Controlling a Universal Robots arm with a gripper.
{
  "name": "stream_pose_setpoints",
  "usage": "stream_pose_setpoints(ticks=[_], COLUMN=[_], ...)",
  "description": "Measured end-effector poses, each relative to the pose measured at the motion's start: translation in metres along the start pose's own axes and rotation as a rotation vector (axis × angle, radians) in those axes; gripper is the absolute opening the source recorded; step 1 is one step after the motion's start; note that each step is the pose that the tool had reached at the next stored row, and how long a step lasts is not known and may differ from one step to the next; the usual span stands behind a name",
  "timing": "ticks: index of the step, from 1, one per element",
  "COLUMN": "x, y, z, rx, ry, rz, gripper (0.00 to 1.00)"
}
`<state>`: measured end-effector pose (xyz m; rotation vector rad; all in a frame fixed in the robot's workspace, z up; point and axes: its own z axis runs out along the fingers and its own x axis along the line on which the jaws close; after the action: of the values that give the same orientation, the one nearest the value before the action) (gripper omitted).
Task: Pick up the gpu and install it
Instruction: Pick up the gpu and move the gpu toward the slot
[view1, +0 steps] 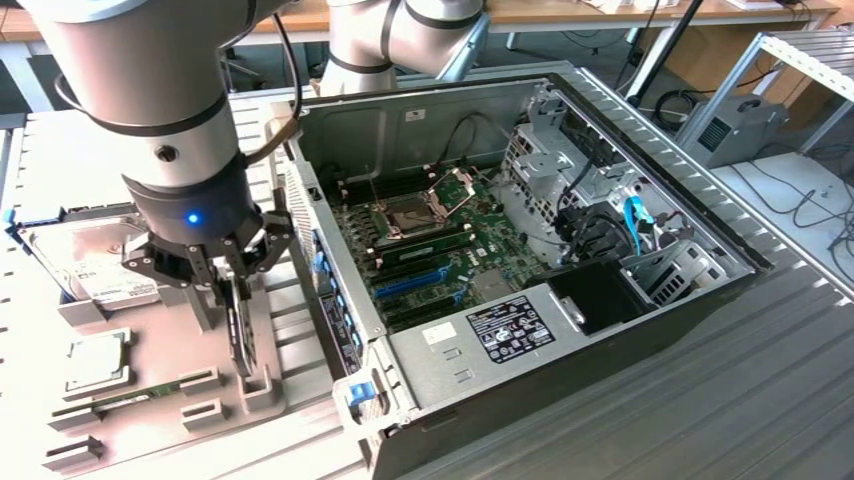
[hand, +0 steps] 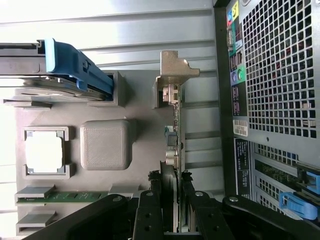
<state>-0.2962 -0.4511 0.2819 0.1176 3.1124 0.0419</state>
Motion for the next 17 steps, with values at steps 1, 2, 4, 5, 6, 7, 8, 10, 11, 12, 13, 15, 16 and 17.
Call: stream_pose_setpoints(ticks=[1, 2, 4, 5, 6, 7, 8, 10, 11, 12, 13, 15, 16, 17], x=[0.0000, 0.0000, 0.0000, 0.0000, -0.0001, -0.0001, -0.0001, -0.0001, -0.0001, -0.0001, -0.0001, -0.0002, -0.0002, -0.0002], y=[0.0000, 0.0000, 0.0000, 0.0001, 0.0001, 0.0001, 0.0001, 0.0001, 0.0001, 0.0001, 0.0002, 0.0002, 0.0002, 0.0002], z=[-0.0004, -0.0007, -0.0016, -0.0022, -0.0028, -0.0032, -0.0036, -0.0043, -0.0046, -0.0050, -0.0054, -0.0060, -0.0065, -0.0070], rx=[0.0000, 0.0000, -0.0001, -0.0001, -0.0001, 0.0000, 0.0000, -0.0001, 0.0000, 0.0000, -0.0001, -0.0001, 0.0000, 0.0000], ry=[-0.0001, 0.0000, -0.0001, 0.0000, -0.0001, 0.0000, 0.0000, 0.0000, -0.0001, 0.0000, -0.0001, -0.0001, 0.0000, 0.0000], rz=[0.000, 0.000, 0.000, 0.000, 0.000, 0.000, 0.000, 0.000, 0.000, 0.000, 0.000, 0.000, 0.000, 0.000], gripper=[0.26, 0.26, 0.26, 0.26, 0.26, 0.26, 0.26, 0.26, 0.26, 0.26, 0.26, 0.26, 0.26, 0.26])
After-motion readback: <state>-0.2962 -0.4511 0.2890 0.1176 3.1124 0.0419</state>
